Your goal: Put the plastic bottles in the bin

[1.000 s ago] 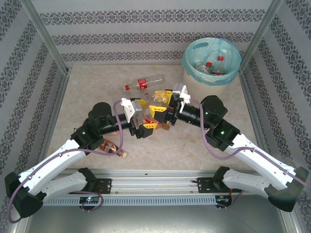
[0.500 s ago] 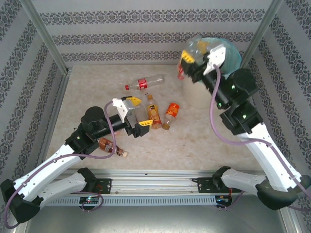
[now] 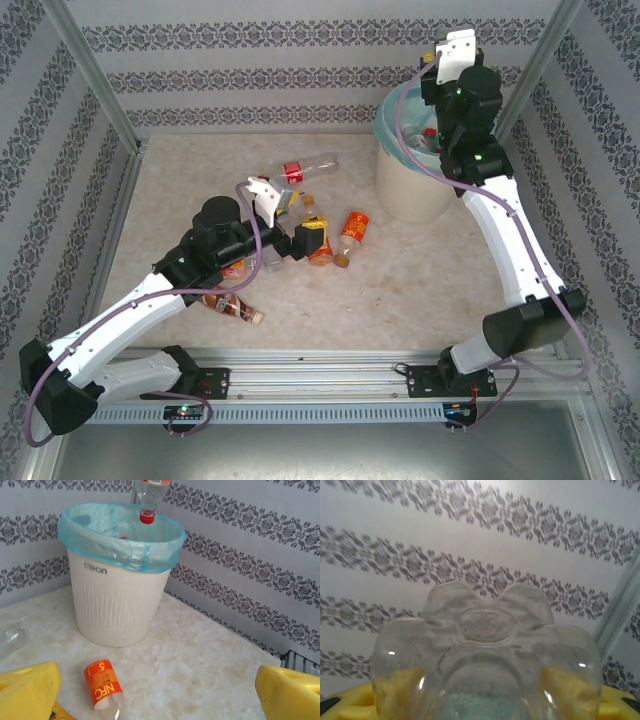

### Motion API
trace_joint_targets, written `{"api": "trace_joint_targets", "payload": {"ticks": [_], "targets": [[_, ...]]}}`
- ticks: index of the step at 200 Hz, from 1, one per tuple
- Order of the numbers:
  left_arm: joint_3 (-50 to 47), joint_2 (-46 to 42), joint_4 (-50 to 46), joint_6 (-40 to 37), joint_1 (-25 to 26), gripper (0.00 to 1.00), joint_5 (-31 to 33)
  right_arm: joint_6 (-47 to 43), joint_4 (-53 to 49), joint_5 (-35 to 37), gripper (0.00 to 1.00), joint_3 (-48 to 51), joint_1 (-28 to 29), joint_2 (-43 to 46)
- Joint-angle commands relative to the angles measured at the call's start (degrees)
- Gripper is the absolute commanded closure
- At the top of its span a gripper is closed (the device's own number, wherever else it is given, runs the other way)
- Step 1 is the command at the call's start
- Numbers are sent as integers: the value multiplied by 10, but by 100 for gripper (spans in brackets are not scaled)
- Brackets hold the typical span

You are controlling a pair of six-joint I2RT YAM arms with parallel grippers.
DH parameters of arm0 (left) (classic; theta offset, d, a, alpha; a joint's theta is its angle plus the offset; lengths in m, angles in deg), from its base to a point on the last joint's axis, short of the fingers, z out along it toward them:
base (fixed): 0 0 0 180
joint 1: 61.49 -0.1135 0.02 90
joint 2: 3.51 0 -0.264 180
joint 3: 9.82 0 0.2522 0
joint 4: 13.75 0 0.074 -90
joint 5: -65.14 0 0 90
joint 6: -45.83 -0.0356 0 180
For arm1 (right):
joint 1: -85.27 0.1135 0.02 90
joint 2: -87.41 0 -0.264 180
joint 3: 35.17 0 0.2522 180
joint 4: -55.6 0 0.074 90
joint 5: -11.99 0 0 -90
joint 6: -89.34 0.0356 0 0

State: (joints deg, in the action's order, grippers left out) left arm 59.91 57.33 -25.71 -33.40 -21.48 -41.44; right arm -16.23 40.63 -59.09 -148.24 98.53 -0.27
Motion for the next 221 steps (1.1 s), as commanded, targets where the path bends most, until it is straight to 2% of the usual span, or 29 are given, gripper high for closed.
{"api": "trace_joint_targets", "payload": {"ticks": [1,52,137,188,221], "targets": [[6,-6,-9,39,-3,0,12,-14,-15,35,55,-12,-15,-22],[-14,-28,-18,52,-4,0,28,11,-34,24,54,31,-59,-58],[-29,-26,-15,62,-3,0,36,75,-79,-45,44,31,-105,-96],[-24,-19,-17,54,-4,0,37,108,-90,-64,18,4,-105,-71],[-23,-10,-14,52,-4,0,37,107,-99,-63,18,-31,-103,-70]]}}
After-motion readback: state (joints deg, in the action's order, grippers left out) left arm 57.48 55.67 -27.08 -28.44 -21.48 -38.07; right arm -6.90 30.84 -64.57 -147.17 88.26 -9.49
